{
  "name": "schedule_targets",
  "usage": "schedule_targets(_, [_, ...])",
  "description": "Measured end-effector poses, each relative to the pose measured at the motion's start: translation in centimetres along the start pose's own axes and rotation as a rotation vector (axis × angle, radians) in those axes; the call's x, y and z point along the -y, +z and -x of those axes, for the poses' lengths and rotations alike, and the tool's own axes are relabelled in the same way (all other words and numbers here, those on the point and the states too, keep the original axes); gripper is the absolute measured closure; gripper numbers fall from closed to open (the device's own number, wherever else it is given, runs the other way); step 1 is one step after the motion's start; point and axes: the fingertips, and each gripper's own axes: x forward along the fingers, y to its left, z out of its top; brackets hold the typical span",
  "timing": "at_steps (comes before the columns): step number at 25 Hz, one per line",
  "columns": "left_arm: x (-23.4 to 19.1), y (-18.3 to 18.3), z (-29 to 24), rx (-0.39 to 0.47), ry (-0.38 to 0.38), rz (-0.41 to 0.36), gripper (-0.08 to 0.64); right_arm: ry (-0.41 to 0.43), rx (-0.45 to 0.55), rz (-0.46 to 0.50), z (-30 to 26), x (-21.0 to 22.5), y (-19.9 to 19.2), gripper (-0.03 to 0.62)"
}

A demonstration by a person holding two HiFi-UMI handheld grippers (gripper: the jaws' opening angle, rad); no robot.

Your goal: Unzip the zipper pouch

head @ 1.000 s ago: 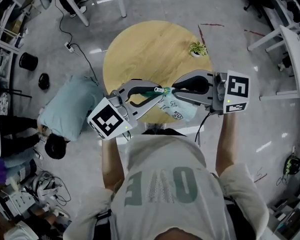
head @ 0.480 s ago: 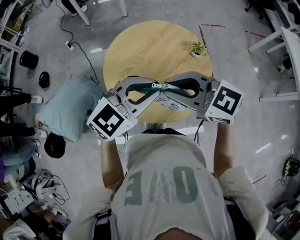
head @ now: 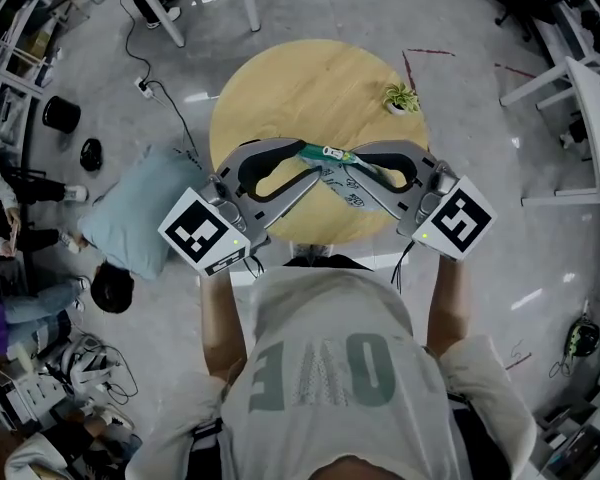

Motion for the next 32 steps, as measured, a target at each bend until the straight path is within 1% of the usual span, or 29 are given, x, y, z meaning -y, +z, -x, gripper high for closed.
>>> schedule_targets(1, [-0.4,0.1,-0.1,0.017,0.018,0.055,0.437,-0.03,0.015,0.017,0.1,0.2,0.3,0.552])
schedule_targets(2, [-0.8,0.1,-0.2,0.033,0.029,0.131,0.437,-0.062,0.023,0.034,0.2,0.3,0.5,0.552])
schedule_targets(3, [-1.0,0.1,-0.4,0.057,0.024,0.221,0.437,-0.096,0.019,0.055,0.2,0.4,0.6,0.552])
schedule_targets(5, [-0.8,0.8,-0.7,0.152,-0.025,0.391,0.437,-0.16,-0.045,0.113,0.4,0.7,0.0,0.552])
schedule_targets(6, [-0.6,1.3,-0.8,0.21,-0.049,0.453,0.437,-0.185,-0.094,0.146,0.6,0.9,-0.5,0.552])
schedule_targets(7, [-0.4,1.8,-1.0,0.258,-0.059,0.495,0.437,-0.209,-0.13,0.172,0.8,1.0,-0.9,0.552])
schedule_targets(9, [-0.5,2.3,-1.6,0.301,-0.045,0.533,0.437,-0.256,-0.148,0.198,1.2,1.1,-1.0,0.552])
schedule_targets(11, [-0.7,2.4,-2.0,0.312,-0.03,0.557,0.435,-0.295,-0.129,0.201,1.4,0.9,-0.7,0.552])
schedule_targets(12, [-0.8,2.6,-2.0,0.322,-0.035,0.576,0.43,-0.307,-0.113,0.201,1.4,0.8,-0.5,0.552])
schedule_targets(15, [-0.7,3.1,-2.2,0.362,-0.076,0.645,0.425,-0.331,-0.073,0.193,1.8,0.6,0.0,0.552])
schedule_targets(18, [-0.4,3.3,-1.8,0.409,-0.12,0.715,0.425,-0.335,-0.098,0.219,1.7,0.0,-0.2,0.554])
schedule_targets(20, [-0.2,3.3,-1.8,0.418,-0.147,0.746,0.425,-0.331,-0.119,0.256,1.4,-0.4,-0.4,0.554])
schedule_targets(24, [0.2,3.0,-2.1,0.388,-0.183,0.779,0.425,-0.329,-0.122,0.274,1.4,-0.8,-0.4,0.554])
schedule_targets(26, [0.2,3.0,-2.0,0.399,-0.189,0.796,0.43,-0.336,-0.116,0.273,1.6,-0.8,-0.4,0.554])
schedule_targets(28, [0.3,3.2,-2.0,0.415,-0.2,0.807,0.454,-0.344,-0.116,0.276,1.7,-0.6,-0.5,0.554])
schedule_targets(30, [0.7,3.6,-2.2,0.425,-0.219,0.807,0.466,-0.347,-0.124,0.288,1.6,-0.4,-0.6,0.554])
schedule_targets(32, [0.9,3.9,-2.4,0.417,-0.201,0.784,0.466,-0.344,-0.133,0.299,1.5,-0.5,-0.6,0.554])
